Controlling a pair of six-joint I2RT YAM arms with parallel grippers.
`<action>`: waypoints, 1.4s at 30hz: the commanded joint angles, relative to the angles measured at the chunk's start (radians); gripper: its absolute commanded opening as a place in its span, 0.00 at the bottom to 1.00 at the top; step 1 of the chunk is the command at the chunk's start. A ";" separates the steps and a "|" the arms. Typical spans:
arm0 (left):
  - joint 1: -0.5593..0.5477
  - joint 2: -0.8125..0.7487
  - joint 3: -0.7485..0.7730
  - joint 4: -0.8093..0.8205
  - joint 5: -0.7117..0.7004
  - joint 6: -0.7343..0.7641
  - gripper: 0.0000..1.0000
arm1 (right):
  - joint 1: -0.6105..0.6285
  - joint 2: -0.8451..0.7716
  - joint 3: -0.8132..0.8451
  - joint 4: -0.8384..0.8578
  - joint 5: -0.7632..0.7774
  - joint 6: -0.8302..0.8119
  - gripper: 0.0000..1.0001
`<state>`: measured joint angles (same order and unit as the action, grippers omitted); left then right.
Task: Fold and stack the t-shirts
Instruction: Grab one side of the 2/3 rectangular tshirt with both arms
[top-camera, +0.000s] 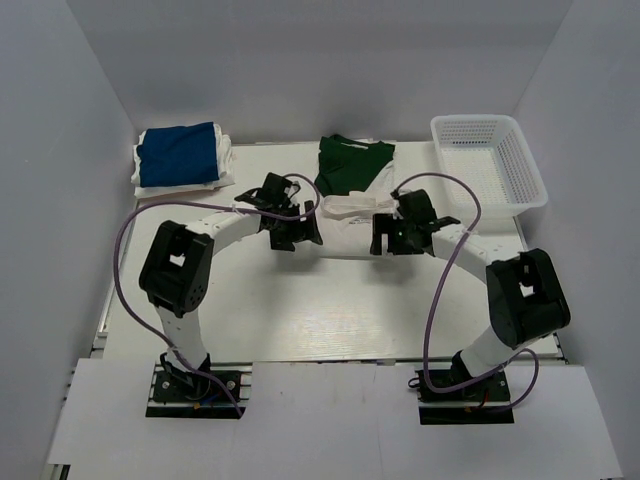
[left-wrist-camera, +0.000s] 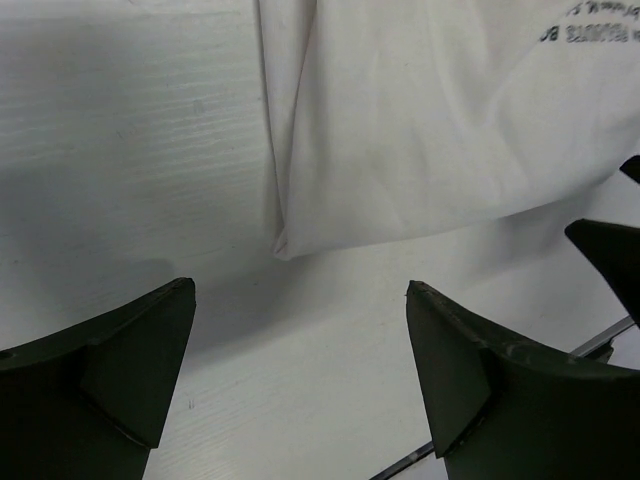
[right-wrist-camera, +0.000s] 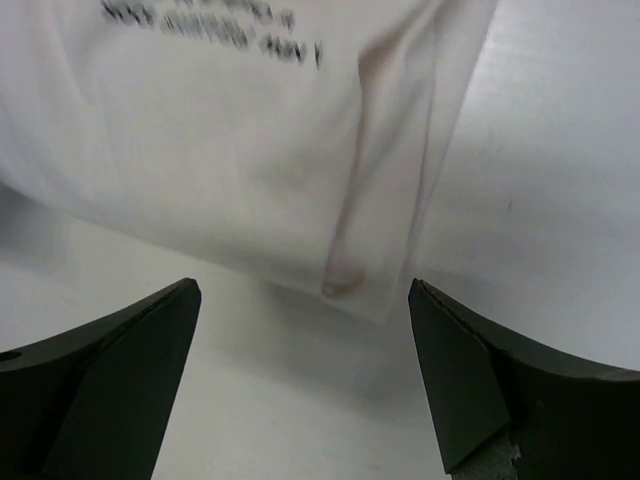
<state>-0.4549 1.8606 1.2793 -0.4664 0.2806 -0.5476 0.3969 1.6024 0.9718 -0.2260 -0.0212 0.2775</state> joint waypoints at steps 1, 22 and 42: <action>-0.005 0.005 -0.018 0.044 0.051 -0.003 0.94 | -0.004 -0.050 -0.065 0.022 -0.031 0.034 0.90; -0.024 0.115 -0.003 0.121 0.132 -0.003 0.00 | -0.013 -0.024 -0.127 0.237 -0.071 -0.106 0.05; -0.064 -0.471 -0.104 -0.190 0.195 -0.015 0.00 | -0.021 -0.524 -0.028 -0.357 -0.336 0.023 0.00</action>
<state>-0.5201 1.4101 1.1385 -0.6064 0.4641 -0.5587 0.3859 1.1194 0.8860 -0.5350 -0.3111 0.2569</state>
